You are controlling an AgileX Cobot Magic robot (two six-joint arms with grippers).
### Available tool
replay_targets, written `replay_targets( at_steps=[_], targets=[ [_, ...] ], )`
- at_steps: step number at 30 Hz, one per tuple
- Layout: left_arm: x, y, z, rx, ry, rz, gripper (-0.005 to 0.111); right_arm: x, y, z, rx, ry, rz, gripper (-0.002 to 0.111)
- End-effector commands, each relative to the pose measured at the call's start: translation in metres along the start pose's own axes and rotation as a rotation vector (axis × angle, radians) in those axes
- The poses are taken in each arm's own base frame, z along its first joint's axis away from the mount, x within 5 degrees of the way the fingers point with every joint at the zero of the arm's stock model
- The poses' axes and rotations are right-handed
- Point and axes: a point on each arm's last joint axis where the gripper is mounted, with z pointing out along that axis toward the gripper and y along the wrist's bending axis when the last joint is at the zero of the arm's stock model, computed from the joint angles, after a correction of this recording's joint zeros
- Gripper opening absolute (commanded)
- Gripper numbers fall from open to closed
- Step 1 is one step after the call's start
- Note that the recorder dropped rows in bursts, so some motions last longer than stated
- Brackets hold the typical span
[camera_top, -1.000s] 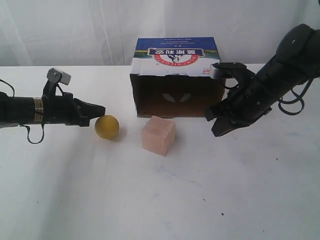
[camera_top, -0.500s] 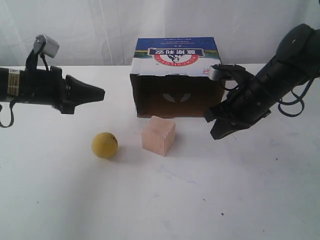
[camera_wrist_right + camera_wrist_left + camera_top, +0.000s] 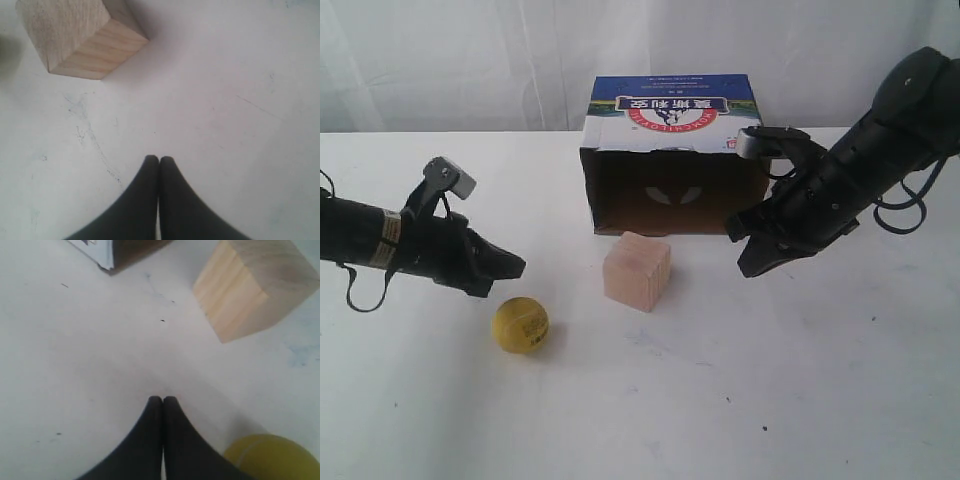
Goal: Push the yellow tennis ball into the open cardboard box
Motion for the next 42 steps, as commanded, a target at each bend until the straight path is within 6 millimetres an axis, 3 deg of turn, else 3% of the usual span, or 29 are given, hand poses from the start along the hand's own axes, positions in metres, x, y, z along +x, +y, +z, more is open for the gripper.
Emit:
replay_targets(
  at_steps=[1, 9, 16, 19, 23, 27, 30, 35, 42],
  targets=[
    [0.012, -0.016, 0.002, 0.102, 0.012, -0.058, 0.000, 0.001, 0.001, 0.000, -0.007, 0.003, -0.008, 0.000],
    [0.046, -0.041, 0.003, 0.198, 0.071, -0.119, 0.000, 0.001, 0.001, 0.000, -0.005, 0.003, -0.009, 0.000],
    [0.030, -0.053, -0.002, 0.250, -0.084, -0.083, 0.000, 0.001, 0.001, 0.000, -0.004, -0.001, -0.035, 0.000],
    [0.022, -0.044, -0.013, 0.190, -0.153, -0.114, 0.000, 0.001, 0.001, 0.000, -0.004, -0.001, -0.035, 0.000],
    [0.020, -0.030, -0.013, 0.050, -0.185, -0.170, 0.000, 0.000, 0.001, 0.000, -0.003, -0.002, -0.035, 0.000],
    [0.061, -0.022, -0.012, -0.167, 0.071, -0.233, 0.000, 0.000, 0.001, 0.000, -0.003, -0.002, -0.035, 0.000],
    [0.078, -0.044, -0.012, -0.066, 0.066, -0.253, 0.000, 0.001, 0.001, 0.000, -0.010, 0.007, -0.035, 0.000],
    [0.068, -0.064, -0.002, 0.025, -0.030, -0.251, 0.000, 0.003, 0.014, 0.005, -0.039, 0.043, -0.064, 0.000],
    [0.059, -0.089, 0.017, 0.076, -0.040, -0.225, 0.000, 0.009, 0.041, 0.014, -0.106, 0.145, -0.119, 0.000]
  ],
)
